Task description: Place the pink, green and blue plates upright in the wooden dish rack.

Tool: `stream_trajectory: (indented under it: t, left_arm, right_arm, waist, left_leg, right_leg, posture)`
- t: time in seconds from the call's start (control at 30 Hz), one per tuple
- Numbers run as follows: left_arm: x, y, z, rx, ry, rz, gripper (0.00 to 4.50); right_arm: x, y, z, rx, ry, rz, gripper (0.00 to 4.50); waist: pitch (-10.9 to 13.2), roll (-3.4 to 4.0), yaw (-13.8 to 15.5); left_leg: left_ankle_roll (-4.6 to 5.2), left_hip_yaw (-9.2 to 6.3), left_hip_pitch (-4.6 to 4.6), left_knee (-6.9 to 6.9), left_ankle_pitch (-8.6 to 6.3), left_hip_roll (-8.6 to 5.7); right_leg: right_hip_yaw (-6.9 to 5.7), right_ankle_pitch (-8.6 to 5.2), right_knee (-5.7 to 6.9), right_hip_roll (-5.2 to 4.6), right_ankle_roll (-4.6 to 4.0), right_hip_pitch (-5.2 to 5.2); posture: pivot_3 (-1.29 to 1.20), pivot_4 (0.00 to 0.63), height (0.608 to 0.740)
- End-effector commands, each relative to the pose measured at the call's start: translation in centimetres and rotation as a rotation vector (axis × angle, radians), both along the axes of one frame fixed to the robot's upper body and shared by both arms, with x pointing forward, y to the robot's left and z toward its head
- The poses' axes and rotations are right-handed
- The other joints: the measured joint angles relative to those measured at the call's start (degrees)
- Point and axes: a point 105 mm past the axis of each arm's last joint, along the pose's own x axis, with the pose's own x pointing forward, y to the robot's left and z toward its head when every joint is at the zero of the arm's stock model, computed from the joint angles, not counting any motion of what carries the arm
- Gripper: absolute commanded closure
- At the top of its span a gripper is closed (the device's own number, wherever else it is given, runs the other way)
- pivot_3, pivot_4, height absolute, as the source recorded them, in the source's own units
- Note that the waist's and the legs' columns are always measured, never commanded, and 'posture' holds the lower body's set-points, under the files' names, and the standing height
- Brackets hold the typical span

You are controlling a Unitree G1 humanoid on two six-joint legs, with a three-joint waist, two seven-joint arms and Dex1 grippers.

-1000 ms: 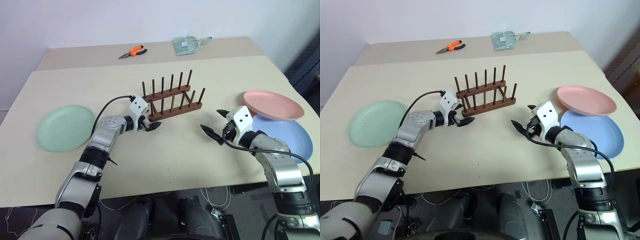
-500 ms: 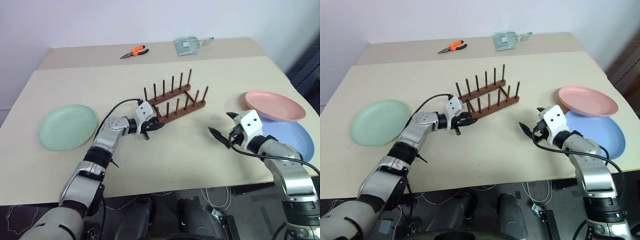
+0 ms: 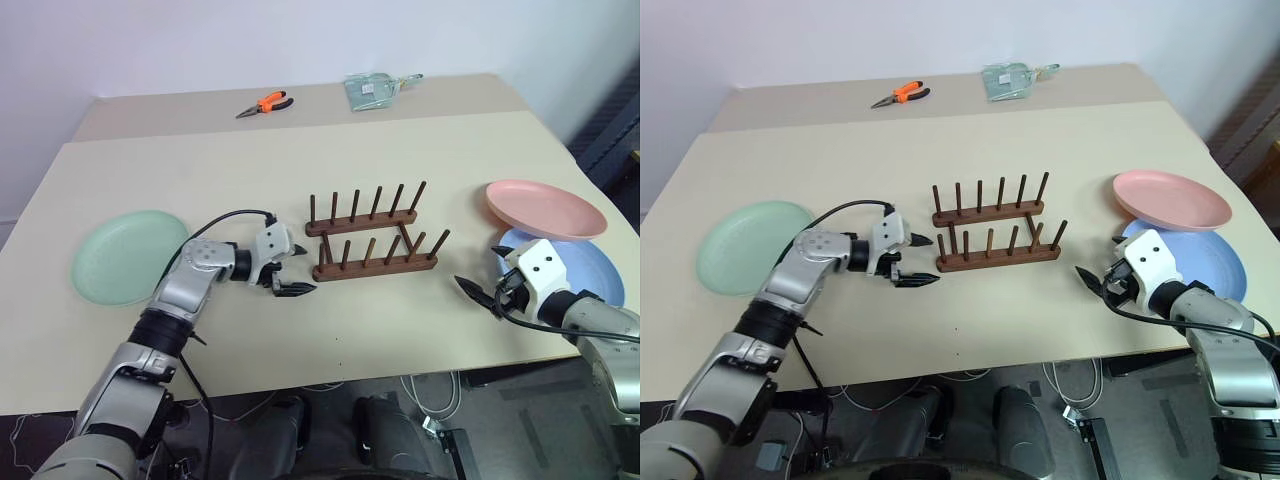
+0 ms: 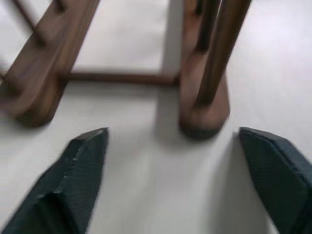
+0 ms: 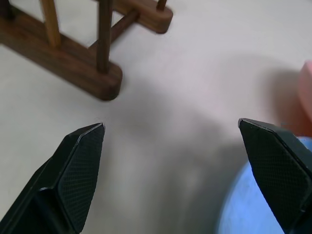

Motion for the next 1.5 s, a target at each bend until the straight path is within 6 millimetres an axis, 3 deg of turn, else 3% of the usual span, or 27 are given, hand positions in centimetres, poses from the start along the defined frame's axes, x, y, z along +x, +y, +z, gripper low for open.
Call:
stream_trajectory:
  t: [0.03, 0.13, 0.23, 0.4, 0.5, 0.67, 0.87, 1.0, 1.13, 1.33, 1.4, 1.5]
  left_arm:
    - [-2.0, 2.0, 0.0, -0.012, 0.067, 0.049, 1.08]
    - [-4.5, 1.0, 0.0, -0.064, 0.123, 0.009, 2.59]
    - [-5.3, -1.8, -0.2, -0.104, 0.109, 0.016, 4.16]
    - [-4.2, -4.6, -1.3, -0.118, 0.081, 0.130, 4.16]
    - [-1.3, -5.7, -2.2, -0.146, 0.071, 0.338, 4.16]
    - [2.3, -5.4, -2.4, -0.152, 0.018, 0.535, 4.16]
    - [3.3, -5.8, -2.1, -0.168, 0.000, 0.531, 4.16]
    - [3.4, -5.9, -2.1, -0.168, -0.011, 0.515, 4.16]
    - [3.2, -6.1, -1.9, -0.180, -0.015, 0.503, 4.21]
    - [1.6, -6.6, -0.2, -0.250, -0.027, 0.400, 4.21]
    - [0.4, -6.9, 0.4, -0.279, -0.028, 0.324, 4.21]
    - [-1.1, -7.4, 1.4, -0.345, 0.010, 0.237, 4.21]
  right_arm:
    - [-0.7, 1.9, 0.5, -0.007, 0.007, 0.104, 1.33]
    - [-1.0, 4.0, -0.2, 0.010, 0.039, 0.175, 2.97]
    - [-0.4, 5.8, -0.9, 0.024, 0.042, 0.203, 4.48]
    - [0.8, 7.0, -1.7, 0.000, 0.037, 0.187, 4.48]
    - [2.6, 7.8, -2.1, -0.024, -0.009, 0.145, 4.48]
    - [5.5, 8.3, -2.3, -0.071, -0.069, 0.088, 4.48]
    - [8.3, 7.8, -2.0, -0.096, -0.111, 0.023, 4.48]
    - [8.6, 7.2, -1.4, -0.102, -0.118, 0.024, 4.48]
    - [7.1, 5.7, 0.0, -0.159, -0.125, 0.074, 3.19]
    - [5.6, 1.2, 4.7, -0.379, -0.217, 0.030, 0.14]
    - [5.3, -1.0, 6.3, -0.481, -0.233, -0.011, 0.14]
    - [5.3, -3.6, 6.9, -0.616, -0.205, -0.068, 0.14]
  waist:
    - [0.0, 0.01, -0.2]
    - [0.0, 0.05, -0.1]
    - [0.0, 0.04, 0.6]
    - [0.0, 0.04, 1.4]
    - [0.0, 0.03, 1.9]
    - [-0.1, 0.02, 1.7]
    - [-0.1, 0.03, 1.6]
    - [-0.1, 0.04, 1.6]
    - [-0.1, 0.04, 1.8]
    - [-0.1, 0.09, 1.4]
    - [-0.1, 0.20, 1.4]
    - [-0.1, 0.17, 1.7]
  left_leg:
    - [0.00, 0.00, 0.00, -0.03, 0.00, 0.00]
    - [0.00, 0.00, 0.01, -0.03, -0.01, 0.02]
    - [-0.08, -0.01, 0.01, 0.03, -0.07, 0.02]
    - [-0.02, 0.01, -0.01, 0.24, -0.14, 0.00]
    - [-0.02, 0.01, 0.00, 0.33, -0.14, 0.00]
    - [-0.02, 0.00, 0.03, 0.49, -0.14, -0.01]
    - [-0.06, 0.01, 0.08, 0.41, -0.10, 0.00]
    - [-0.06, 0.01, 0.08, 0.42, -0.10, -0.01]
    - [-0.05, 0.01, 0.08, 0.44, -0.11, -0.02]
    - [-0.02, 0.05, 0.06, 0.37, -0.14, -0.02]
    - [-0.02, 0.06, 0.03, 0.36, -0.14, -0.01]
    - [0.00, 0.08, -0.03, 0.37, -0.15, -0.01]
  right_leg:
    - [0.01, 0.00, -0.01, 0.00, -0.01, 0.00]
    - [0.01, -0.01, 0.00, 0.00, -0.01, 0.00]
    - [-0.01, -0.06, -0.04, -0.02, -0.07, 0.08]
    - [-0.02, -0.12, -0.08, -0.03, -0.14, 0.17]
    - [-0.03, -0.08, -0.06, -0.02, -0.08, 0.22]
    - [-0.06, -0.03, -0.05, 0.02, 0.03, 0.33]
    - [-0.04, 0.00, 0.02, 0.06, 0.07, 0.28]
    - [-0.04, 0.00, 0.01, 0.06, 0.07, 0.30]
    - [-0.04, 0.00, 0.01, 0.05, 0.07, 0.31]
    - [-0.01, 0.00, 0.01, 0.04, 0.09, 0.22]
    - [0.00, 0.00, 0.02, 0.03, 0.08, 0.19]
    - [0.00, -0.01, -0.01, 0.01, 0.09, 0.15]
  posture:
    - [0.00, 0.150, 0.727]
    - [0.00, 0.150, 0.727]
    - [0.00, 0.150, 0.727]
    - [0.00, 0.150, 0.727]
    - [0.00, 0.150, 0.727]
    - [0.00, 0.150, 0.727]
    - [0.00, 0.150, 0.727]
    - [0.00, 0.150, 0.727]
    - [0.00, 0.150, 0.727]
    - [0.00, 0.150, 0.727]
    - [0.00, 0.150, 0.727]
    - [0.00, 0.150, 0.727]
